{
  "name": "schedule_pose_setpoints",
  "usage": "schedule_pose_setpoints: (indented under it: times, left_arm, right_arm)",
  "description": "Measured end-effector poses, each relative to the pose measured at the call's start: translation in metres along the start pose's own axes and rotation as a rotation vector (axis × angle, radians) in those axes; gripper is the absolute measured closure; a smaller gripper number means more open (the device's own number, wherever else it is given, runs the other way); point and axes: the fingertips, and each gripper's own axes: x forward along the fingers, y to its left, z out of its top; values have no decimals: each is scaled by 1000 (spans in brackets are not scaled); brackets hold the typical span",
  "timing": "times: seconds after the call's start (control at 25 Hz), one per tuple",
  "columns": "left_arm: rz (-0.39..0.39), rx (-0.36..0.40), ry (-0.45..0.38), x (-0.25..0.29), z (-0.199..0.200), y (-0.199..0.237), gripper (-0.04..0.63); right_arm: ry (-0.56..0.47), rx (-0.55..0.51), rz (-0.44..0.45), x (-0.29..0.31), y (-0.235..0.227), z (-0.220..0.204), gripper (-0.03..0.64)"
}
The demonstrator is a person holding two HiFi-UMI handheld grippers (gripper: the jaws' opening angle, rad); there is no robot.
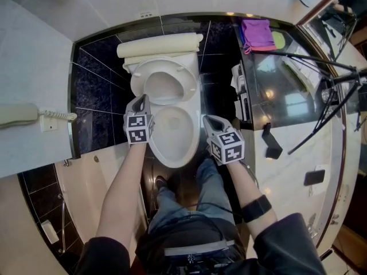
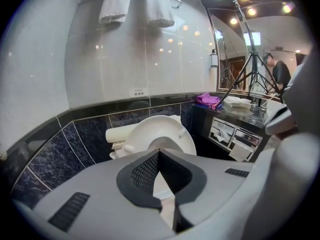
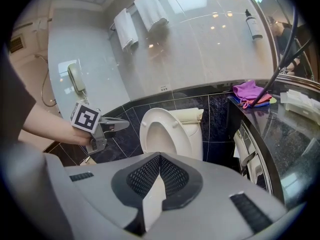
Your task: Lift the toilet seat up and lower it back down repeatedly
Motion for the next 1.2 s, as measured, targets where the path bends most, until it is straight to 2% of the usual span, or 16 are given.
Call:
schedule_pose_setpoints:
  times: [0.4, 0.6, 0.72, 0.96, 1.2]
  left_arm:
    - [-75, -6, -63, -117, 9, -14, 600]
    - [-84, -42, -90, -177, 1, -8, 600]
    - [-87, -25, -125, -206, 4, -3, 600]
    - [-103, -42, -180, -249, 9, 7, 600]
    - [-134, -43, -157, -280, -15, 1, 601]
  right_arm:
    - [-26, -62, -72, -40, 37, 12, 601]
    - [-33, -104, -112, -65, 59, 6, 600]
    - [-47, -110, -139, -79, 71, 4, 601]
    - [-69, -122, -175, -102, 94, -7, 600]
    - [-55, -109, -189, -120, 115, -38, 600]
